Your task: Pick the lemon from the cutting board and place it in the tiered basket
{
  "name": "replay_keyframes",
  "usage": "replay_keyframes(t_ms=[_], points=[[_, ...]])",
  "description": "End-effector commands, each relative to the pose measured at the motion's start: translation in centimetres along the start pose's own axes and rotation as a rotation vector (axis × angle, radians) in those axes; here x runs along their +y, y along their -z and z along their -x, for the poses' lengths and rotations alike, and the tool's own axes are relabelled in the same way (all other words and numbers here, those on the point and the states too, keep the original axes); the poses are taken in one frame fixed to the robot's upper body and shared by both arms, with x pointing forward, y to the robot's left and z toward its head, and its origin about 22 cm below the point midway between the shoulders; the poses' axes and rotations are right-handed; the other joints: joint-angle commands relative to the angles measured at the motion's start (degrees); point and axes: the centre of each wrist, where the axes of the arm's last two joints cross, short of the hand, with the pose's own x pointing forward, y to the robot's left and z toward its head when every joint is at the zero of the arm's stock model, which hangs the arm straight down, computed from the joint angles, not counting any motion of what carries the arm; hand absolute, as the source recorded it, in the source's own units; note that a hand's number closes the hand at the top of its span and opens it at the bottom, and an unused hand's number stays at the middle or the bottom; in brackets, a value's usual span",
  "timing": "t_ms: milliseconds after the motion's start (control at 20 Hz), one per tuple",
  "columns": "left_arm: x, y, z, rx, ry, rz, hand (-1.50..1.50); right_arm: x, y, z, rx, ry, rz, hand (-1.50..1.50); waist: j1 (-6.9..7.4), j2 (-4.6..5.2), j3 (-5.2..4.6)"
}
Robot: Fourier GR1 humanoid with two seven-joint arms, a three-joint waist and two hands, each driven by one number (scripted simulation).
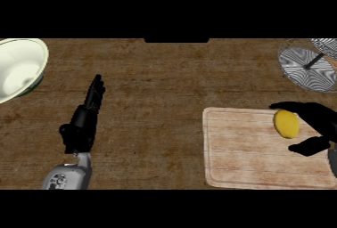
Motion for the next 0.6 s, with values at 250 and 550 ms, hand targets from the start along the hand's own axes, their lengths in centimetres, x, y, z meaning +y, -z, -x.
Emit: replay_keyframes(t_ms=[250,550], points=[[-1.7,-0.8,-0.2,0.004,-0.004,0.018,0.0,1.9,2.2,0.2,-0.048,-0.166,0.174,1.5,0.5,0.07,0.05],[-0.9,-0.7,0.5,0.005,-0.02,0.002,0.0,1.7,-0.5,3.2,0.068,-0.394,-0.004,1.5,0.52,0.09,0.02]])
